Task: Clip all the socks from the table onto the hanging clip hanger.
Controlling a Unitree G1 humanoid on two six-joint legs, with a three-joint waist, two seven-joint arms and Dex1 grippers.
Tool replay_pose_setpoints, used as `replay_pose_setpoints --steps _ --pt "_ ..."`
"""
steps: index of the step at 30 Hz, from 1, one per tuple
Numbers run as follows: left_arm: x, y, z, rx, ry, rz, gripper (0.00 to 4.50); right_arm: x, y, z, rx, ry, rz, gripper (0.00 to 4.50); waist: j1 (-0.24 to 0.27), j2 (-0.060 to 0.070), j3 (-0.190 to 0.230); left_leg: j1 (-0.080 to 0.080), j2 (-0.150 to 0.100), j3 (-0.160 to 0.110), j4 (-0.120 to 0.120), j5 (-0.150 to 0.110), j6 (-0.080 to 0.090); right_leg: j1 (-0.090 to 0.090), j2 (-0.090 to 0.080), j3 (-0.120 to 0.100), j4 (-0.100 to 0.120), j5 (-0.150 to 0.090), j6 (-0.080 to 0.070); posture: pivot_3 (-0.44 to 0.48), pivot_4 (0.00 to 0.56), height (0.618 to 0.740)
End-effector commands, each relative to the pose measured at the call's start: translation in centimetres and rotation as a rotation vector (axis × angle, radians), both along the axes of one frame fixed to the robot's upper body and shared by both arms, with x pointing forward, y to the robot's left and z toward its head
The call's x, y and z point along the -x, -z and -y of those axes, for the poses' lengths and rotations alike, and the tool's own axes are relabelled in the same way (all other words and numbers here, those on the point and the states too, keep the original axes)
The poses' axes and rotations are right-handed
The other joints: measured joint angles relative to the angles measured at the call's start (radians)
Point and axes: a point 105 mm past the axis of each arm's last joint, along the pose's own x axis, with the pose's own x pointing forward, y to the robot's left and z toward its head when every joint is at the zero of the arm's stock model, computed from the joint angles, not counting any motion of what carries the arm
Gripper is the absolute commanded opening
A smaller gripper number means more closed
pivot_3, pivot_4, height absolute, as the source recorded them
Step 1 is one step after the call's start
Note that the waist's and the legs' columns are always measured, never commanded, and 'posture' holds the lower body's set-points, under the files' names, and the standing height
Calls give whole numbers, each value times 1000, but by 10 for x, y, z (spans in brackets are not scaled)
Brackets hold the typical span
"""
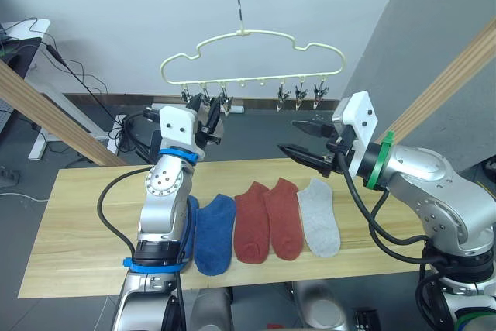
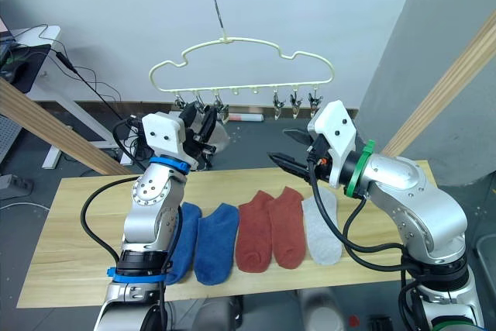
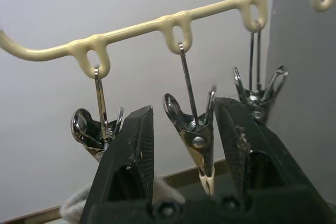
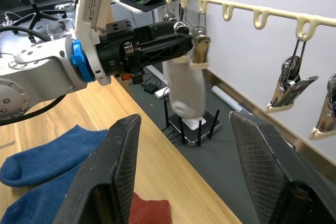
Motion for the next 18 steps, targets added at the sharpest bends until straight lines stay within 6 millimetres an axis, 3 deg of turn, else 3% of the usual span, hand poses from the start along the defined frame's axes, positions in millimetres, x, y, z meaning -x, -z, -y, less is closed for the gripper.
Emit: replay_pose_setpoints --steps 1,18 --pt "3 -14 -1 11 -8 60 1965 7 -10 -1 -19 -24 50 2817 0 0 0 0 0 0 0 0 0 0 0 0 0 0 0 -299 322 740" --pt "0 -21 0 32 -10 70 1965 8 -9 -1 -22 -30 48 2817 0 0 0 0 0 0 0 0 0 0 0 0 0 0 0 -298 323 740"
